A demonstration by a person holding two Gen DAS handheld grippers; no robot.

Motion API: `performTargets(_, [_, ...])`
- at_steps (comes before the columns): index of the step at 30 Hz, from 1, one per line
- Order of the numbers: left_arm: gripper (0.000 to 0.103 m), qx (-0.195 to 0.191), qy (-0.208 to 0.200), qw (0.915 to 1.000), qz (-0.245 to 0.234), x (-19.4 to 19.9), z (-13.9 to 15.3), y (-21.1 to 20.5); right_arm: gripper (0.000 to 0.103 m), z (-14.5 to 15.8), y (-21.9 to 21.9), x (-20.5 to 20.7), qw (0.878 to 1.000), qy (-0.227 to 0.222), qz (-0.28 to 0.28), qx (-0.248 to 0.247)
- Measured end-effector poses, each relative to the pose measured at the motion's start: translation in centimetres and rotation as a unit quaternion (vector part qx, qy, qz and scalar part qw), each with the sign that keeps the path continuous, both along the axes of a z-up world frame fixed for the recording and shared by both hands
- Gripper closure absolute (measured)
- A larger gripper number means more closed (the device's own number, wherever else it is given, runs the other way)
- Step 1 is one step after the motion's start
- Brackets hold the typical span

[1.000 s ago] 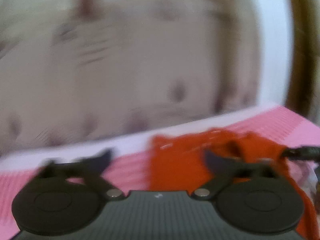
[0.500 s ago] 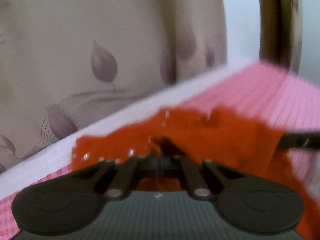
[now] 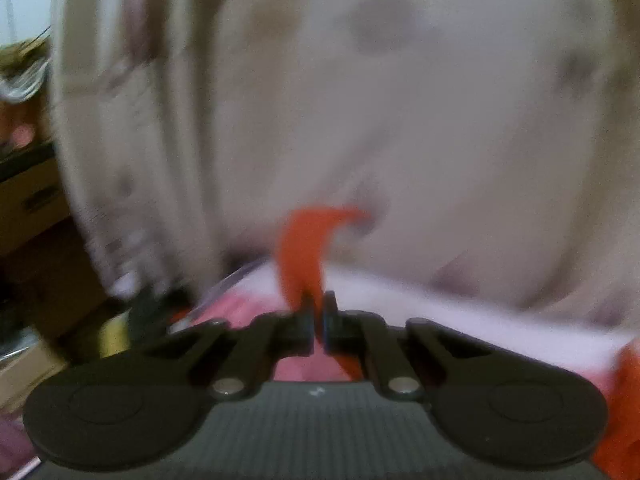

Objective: Fold small clothes

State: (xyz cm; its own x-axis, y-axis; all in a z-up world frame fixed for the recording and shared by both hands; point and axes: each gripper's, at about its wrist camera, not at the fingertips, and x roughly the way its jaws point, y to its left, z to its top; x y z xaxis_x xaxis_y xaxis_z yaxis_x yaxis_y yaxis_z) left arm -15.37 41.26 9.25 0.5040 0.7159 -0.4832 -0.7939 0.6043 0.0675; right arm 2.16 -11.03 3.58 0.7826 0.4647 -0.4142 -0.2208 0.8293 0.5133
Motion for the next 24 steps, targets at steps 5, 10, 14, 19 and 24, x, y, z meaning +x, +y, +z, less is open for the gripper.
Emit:
performTargets(5, [0.095,-0.06,-0.026,0.9975,0.025,-5.1,-5.5,1.1,0.0,0.1,0.2,0.1,1.0,0.001,0.003,-0.01])
performTargets(10, [0.062,-0.074,-0.114,0.9906,-0.01,-9.5,-5.4,-4.1,0.0,2.9,0.5,-1.9,0.999,-0.047,0.018,-0.008])
performTargets(14, [0.029,-0.097,-0.171,0.9782,-0.066,-11.1,-6.1,-9.1,0.0,5.7,7.2,-2.8,0.982,-0.095,0.148,-0.068])
performTargets(19, [0.027,-0.154,-0.183,0.9592,-0.151,-13.1,-8.0,-15.7,0.002,6.4,18.6,-3.2,0.938,-0.136,0.273,-0.166])
performTargets(24, [0.027,-0.232,-0.21,0.9343,-0.171,-14.8,-10.8,-17.4,0.016,4.6,27.3,-1.5,0.906,-0.132,0.296,-0.272])
